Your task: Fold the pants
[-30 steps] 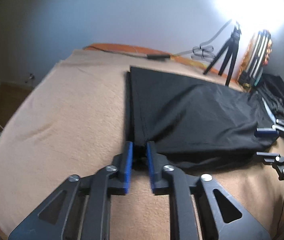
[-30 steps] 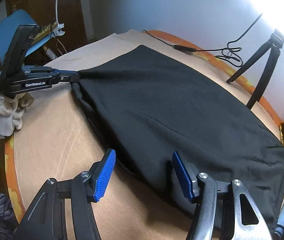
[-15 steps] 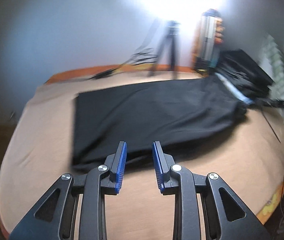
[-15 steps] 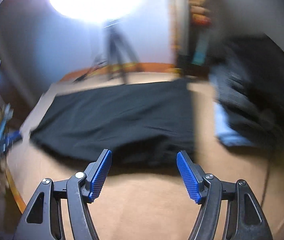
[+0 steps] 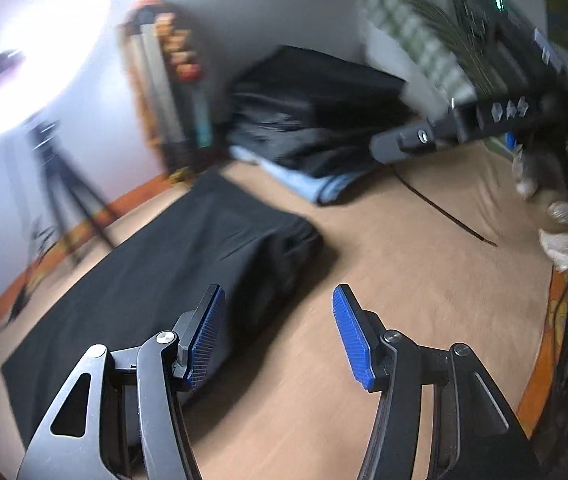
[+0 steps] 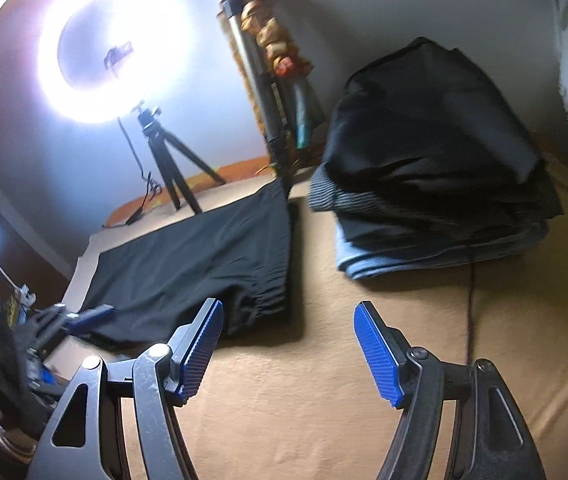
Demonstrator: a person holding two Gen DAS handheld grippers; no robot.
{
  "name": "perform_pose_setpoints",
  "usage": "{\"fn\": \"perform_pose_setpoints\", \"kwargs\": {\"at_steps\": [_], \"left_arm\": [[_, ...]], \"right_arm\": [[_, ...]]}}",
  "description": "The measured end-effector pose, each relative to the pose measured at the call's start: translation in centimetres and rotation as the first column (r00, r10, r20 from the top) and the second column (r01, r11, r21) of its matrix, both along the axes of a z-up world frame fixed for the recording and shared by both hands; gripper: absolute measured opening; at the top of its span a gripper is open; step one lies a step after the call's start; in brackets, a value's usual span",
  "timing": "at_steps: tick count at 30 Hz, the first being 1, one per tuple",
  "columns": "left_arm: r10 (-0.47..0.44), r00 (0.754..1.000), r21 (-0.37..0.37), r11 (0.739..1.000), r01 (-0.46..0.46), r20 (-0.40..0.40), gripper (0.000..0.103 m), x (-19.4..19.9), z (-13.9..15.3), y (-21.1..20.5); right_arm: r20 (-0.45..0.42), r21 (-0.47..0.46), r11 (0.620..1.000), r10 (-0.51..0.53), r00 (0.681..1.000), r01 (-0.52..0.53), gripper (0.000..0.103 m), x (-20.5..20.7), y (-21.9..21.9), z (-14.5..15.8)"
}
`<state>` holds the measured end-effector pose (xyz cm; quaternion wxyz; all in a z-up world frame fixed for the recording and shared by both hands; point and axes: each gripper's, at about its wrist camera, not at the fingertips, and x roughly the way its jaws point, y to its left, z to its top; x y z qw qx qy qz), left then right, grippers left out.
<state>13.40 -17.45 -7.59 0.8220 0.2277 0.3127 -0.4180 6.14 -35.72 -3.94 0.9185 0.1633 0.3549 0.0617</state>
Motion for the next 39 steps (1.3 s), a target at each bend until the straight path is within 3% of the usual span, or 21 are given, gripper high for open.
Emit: {"fn": "perform_pose_setpoints", "kwargs": {"at_steps": [8, 14, 17, 21, 23, 24, 26, 28, 34, 39], "left_arm": [[-0.08, 0.996, 0.131, 0.989, 0.074, 0.04, 0.057, 1.5, -3.0, -6.4], [-0.116, 0.993, 0.241, 0.965, 0.108, 0.021, 0.057, 3.0, -5.8, -8.9], [-0.134, 0.991, 0.248, 0.961, 0.124, 0.023, 0.058, 3.2, -6.2, -9.1], [-0.109, 0.994, 0.19, 0.975, 0.113, -0.03, 0.053, 4.0, -6.2, -8.7], [-0.09, 0.996, 0.168, 0.981, 0.093, -0.03, 0.033, 4.4, -6.2, -8.3], [-0.078, 0.996, 0.143, 0.986, 0.084, -0.048, 0.031, 4.9, -6.0, -8.0], [-0.035, 0.992, 0.045, 0.998, 0.041, -0.123, 0.02, 6.0, -5.4, -6.8], [0.003, 0.984, -0.044, 0.999, -0.011, -0.18, 0.018, 7.0, -4.7, -5.5], [0.05, 0.967, -0.247, 0.962, -0.113, -0.249, 0.017, 7.9, -2.7, -1.5], [0.078, 0.955, -0.334, 0.926, -0.176, -0.285, 0.017, 8.7, -2.0, 1.5]], "right_arm": [[-0.01, 0.017, 0.999, -0.037, 0.999, 0.037, 0.071, -0.5, -3.9, -0.4], [-0.024, 0.065, 0.997, -0.031, 0.999, 0.032, 0.071, -0.5, -5.4, -0.7], [-0.013, 0.092, 0.995, -0.027, 1.0, 0.028, 0.071, -0.6, -5.9, -0.4], [0.011, 0.145, 0.989, -0.013, 1.0, 0.011, 0.071, -0.6, -6.2, -0.2], [0.024, 0.153, 0.988, -0.006, 1.0, 0.002, 0.072, -0.3, -5.9, -0.1], [0.031, 0.148, 0.989, -0.005, 1.0, 0.0, 0.072, 0.0, -5.6, -0.1], [0.037, 0.141, 0.99, -0.001, 0.999, -0.004, 0.075, 0.7, -5.0, -0.2], [0.041, 0.143, 0.989, 0.025, 0.999, -0.03, 0.075, 1.5, -4.1, -0.1], [0.055, 0.193, 0.974, 0.106, 0.993, -0.115, 0.079, 5.4, -1.5, 1.7], [0.023, 0.185, 0.968, 0.165, 0.986, -0.167, 0.08, 10.0, 1.1, 2.5]]}}
